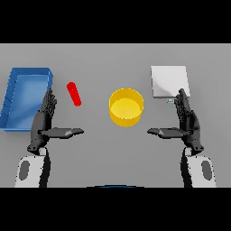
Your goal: Pick up the red beaker and tilt it to pour out 1 green nut into yellow bowl. Pick up the yellow bowl and place it on the metallic measuring scale.
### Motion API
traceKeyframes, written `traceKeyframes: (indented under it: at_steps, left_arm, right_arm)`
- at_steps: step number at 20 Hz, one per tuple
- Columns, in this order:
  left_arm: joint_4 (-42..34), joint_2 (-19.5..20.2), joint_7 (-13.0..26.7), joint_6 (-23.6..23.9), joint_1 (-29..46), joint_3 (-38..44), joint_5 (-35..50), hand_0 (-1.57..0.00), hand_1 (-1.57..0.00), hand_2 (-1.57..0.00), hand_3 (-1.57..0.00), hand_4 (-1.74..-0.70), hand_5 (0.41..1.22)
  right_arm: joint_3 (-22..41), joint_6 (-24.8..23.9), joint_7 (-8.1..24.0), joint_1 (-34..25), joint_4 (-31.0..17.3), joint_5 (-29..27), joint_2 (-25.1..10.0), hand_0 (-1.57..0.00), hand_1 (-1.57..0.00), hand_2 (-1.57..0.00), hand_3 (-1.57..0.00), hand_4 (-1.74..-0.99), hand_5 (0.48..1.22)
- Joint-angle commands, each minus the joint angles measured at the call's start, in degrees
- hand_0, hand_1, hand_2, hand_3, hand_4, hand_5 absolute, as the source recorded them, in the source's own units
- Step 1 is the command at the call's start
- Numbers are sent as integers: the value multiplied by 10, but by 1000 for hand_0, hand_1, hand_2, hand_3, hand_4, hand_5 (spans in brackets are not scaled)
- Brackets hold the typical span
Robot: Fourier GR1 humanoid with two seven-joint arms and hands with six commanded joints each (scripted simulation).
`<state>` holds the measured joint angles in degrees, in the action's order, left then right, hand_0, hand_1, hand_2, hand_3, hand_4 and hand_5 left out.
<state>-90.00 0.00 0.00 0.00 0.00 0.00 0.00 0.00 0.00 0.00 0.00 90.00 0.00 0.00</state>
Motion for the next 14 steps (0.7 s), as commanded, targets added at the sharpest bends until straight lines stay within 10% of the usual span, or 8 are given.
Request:
traceKeyframes:
  at_steps: [1, 6, 9, 14]
  left_arm:
    - [1, 0, 1, 0, -1, 1, 1, 1, 1, 1, 1, -1204, 652]
    - [7, 6, 8, -4, -17, 7, 8, 1, 1, 1, 1, -1204, 652]
    - [-43, 32, 7, -6, 22, -36, -52, 1, 1, 1, 1, -1212, 650]
    - [-65, 43, 32, -11, 32, -52, -70, 1, 1, 1, 1, -1230, 662]
  right_arm:
    - [-1, 0, 0, 0, 0, -1, -1, 1, 1, 1, 1, -1245, 681]
    - [-4, 7, -4, 2, -4, -6, -5, 1, 1, 1, 1, -1245, 681]
    - [47, -16, -76, 52, 49, 112, -49, 1, 1, 1, 1, -1239, 679]
    - [58, -15, -58, 59, 74, 130, -55, 1, 1, 1, 1, -1245, 681]
